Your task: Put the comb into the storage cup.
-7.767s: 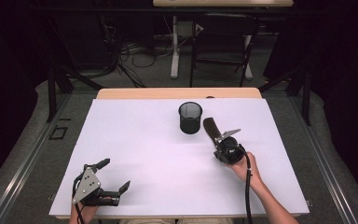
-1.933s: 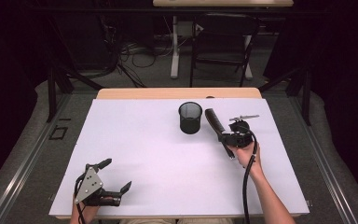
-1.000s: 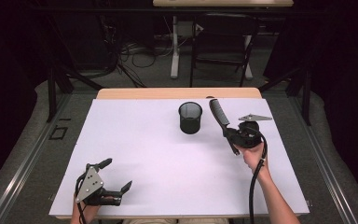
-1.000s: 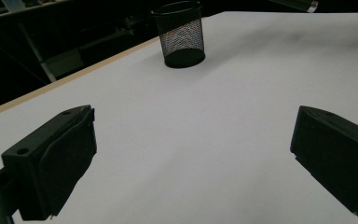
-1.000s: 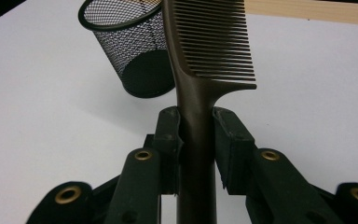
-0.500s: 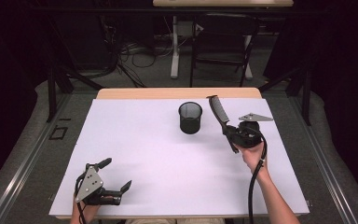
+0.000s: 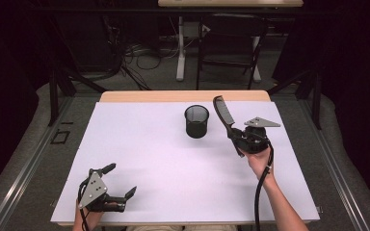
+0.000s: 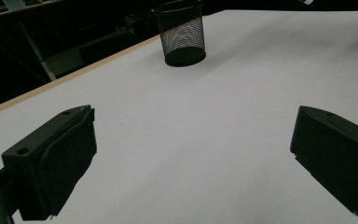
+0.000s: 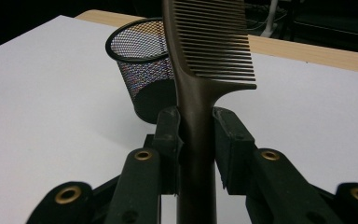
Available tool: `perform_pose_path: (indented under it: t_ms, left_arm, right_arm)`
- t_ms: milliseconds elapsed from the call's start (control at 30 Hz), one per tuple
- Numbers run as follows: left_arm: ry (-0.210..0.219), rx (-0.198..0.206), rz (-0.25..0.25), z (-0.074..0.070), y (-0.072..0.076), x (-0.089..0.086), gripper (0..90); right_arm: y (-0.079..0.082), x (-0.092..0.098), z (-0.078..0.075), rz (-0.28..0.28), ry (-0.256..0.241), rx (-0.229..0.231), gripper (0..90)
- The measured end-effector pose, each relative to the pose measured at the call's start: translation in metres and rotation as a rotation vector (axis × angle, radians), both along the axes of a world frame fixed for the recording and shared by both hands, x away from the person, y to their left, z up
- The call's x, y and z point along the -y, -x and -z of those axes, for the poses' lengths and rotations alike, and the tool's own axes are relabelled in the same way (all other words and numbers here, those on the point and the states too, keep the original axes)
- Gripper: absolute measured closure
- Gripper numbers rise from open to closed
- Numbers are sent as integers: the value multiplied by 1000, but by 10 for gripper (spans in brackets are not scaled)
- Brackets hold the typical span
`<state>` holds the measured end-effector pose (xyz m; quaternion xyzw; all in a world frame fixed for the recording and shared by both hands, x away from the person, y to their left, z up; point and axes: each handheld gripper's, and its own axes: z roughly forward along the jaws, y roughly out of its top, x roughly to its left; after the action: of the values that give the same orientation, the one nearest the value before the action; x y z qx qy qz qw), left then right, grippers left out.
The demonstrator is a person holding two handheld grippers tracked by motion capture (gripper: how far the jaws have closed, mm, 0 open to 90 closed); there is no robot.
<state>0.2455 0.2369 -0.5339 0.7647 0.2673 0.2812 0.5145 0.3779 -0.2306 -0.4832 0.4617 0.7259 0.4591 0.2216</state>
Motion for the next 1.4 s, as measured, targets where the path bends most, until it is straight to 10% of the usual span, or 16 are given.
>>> perform_pose_path:
  t_ms: [1400]
  left_arm:
    - [-4,-8,2,1,-1,2,5]
  right_arm:
    - [5,-33,-7,-35,55,149,726]
